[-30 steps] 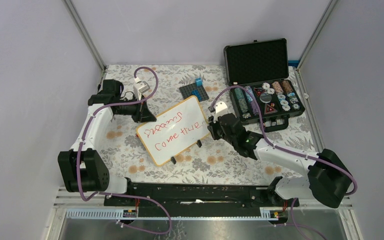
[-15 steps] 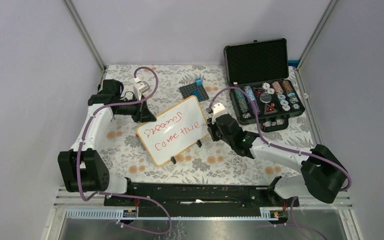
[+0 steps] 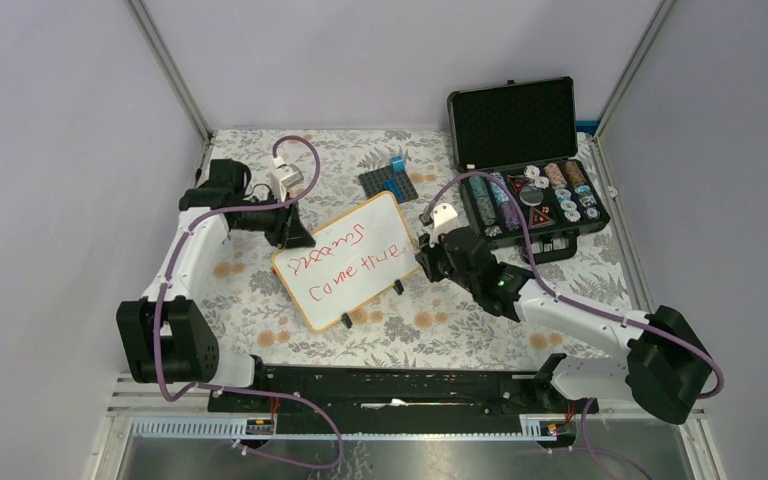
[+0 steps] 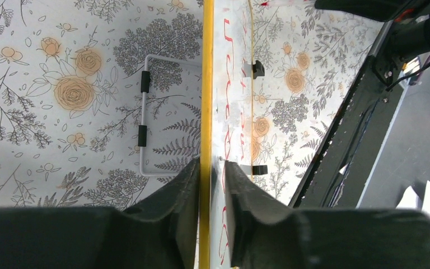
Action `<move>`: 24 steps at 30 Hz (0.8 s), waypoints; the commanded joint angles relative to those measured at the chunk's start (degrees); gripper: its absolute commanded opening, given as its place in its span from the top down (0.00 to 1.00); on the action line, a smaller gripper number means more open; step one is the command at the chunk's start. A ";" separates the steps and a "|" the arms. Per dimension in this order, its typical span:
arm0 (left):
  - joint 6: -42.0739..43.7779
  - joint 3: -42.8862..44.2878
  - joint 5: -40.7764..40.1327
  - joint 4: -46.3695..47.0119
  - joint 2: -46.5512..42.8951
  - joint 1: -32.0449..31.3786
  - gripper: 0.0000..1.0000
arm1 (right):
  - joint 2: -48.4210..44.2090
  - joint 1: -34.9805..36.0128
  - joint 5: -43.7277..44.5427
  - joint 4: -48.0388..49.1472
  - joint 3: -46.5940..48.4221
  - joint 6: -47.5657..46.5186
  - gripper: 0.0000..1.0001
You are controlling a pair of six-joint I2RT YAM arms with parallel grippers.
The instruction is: Write a sentence on the whiteboard
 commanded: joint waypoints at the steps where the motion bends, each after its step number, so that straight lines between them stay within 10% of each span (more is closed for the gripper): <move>1: -0.21 1.58 -1.08 0.08 -0.30 -0.38 0.65 | -3.65 -0.42 -2.86 -0.56 2.13 0.18 1.00; 12: -0.48 16.18 2.90 -6.71 1.17 9.97 0.47 | -7.70 -0.42 -7.20 -2.86 2.78 0.36 1.00; 24: 5.19 7.50 -17.42 -4.05 4.32 20.61 0.50 | -9.13 -0.44 -9.64 -3.55 2.03 1.75 1.00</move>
